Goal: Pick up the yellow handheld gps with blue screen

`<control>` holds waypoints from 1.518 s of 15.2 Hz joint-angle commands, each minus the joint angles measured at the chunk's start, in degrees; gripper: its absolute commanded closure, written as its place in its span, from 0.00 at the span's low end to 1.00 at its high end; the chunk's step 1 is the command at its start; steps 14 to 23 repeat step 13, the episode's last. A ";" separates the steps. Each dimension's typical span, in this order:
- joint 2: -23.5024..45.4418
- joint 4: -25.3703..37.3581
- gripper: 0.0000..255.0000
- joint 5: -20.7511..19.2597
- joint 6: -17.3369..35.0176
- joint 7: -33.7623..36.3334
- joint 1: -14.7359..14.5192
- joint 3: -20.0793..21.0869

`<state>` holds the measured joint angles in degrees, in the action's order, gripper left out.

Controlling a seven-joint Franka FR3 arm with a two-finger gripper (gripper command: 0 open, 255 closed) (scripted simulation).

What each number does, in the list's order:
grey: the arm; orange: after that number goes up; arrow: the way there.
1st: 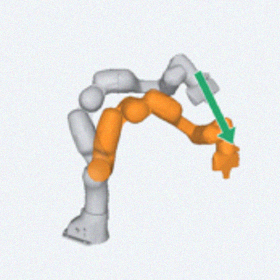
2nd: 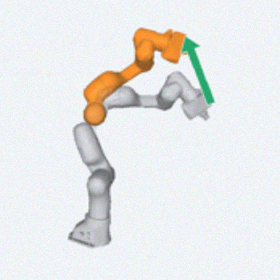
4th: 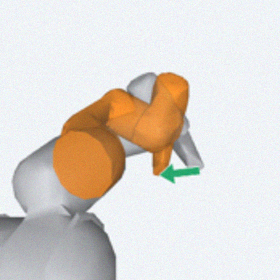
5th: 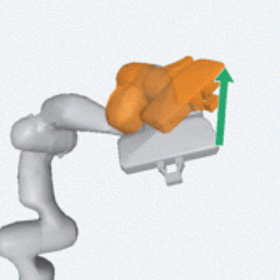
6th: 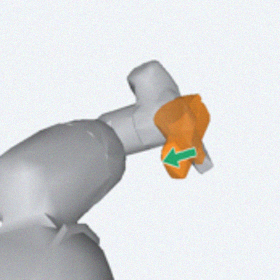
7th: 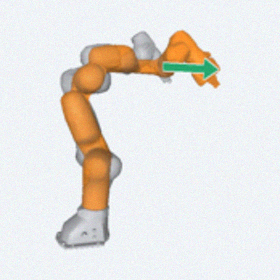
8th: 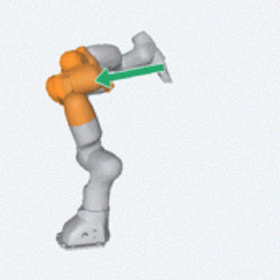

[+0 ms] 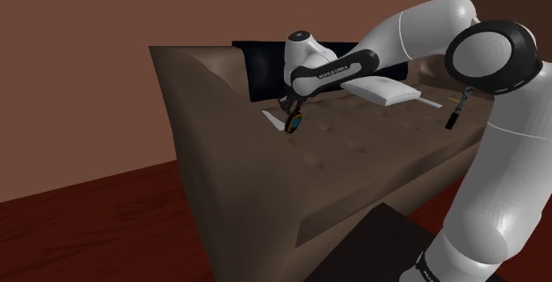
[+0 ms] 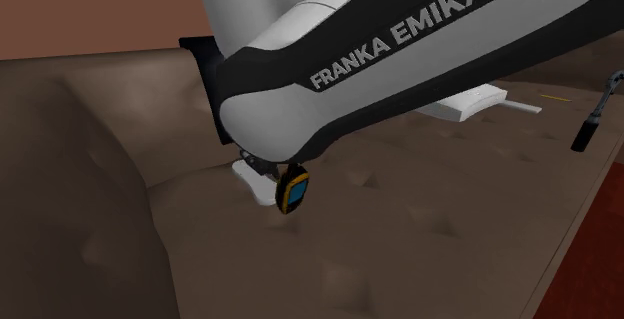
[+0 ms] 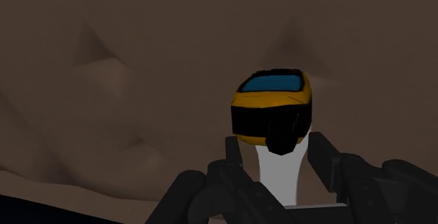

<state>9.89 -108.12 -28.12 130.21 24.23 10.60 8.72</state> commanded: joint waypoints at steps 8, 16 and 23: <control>-2.03 4.14 1.00 2.32 -5.65 -3.10 -0.01 0.47; -2.51 5.88 1.00 2.99 -7.71 -4.10 -0.04 0.59; -2.51 5.88 1.00 2.99 -7.71 -4.10 -0.04 0.59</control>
